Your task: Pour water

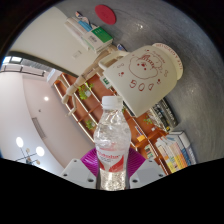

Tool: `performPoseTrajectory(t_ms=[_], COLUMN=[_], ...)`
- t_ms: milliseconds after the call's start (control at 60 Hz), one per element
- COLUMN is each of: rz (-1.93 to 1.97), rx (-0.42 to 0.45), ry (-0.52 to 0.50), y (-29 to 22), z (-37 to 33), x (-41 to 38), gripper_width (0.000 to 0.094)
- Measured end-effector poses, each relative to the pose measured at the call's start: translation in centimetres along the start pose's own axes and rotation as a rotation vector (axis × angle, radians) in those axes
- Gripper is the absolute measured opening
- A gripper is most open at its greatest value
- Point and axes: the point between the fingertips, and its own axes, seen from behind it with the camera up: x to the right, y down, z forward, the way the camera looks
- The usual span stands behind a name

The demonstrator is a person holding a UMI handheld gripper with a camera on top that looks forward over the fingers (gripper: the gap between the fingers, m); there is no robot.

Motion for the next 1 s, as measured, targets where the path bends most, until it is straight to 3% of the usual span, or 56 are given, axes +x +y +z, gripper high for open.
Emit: performPoseTrajectory(t_ms=[267,500,683,900,1000], rz=[-0.279,-1.094,-1.722,-2.129,-2.141], rx=[-0.059,-0.124,-0.001,0.352,0.409], ry=[0.075,0.132,0.261,0.484,0.54], y=[1.8,3.4,-1.7,-13.5,-16.8], z=[-0.3,-0.7,-1.7,-4.3,-5.2], x=[0.5,-5.0,-10.8,-17.4,-17.9], gripper_width=[0.0362,0.0381,0.038,0.038,0.0379])
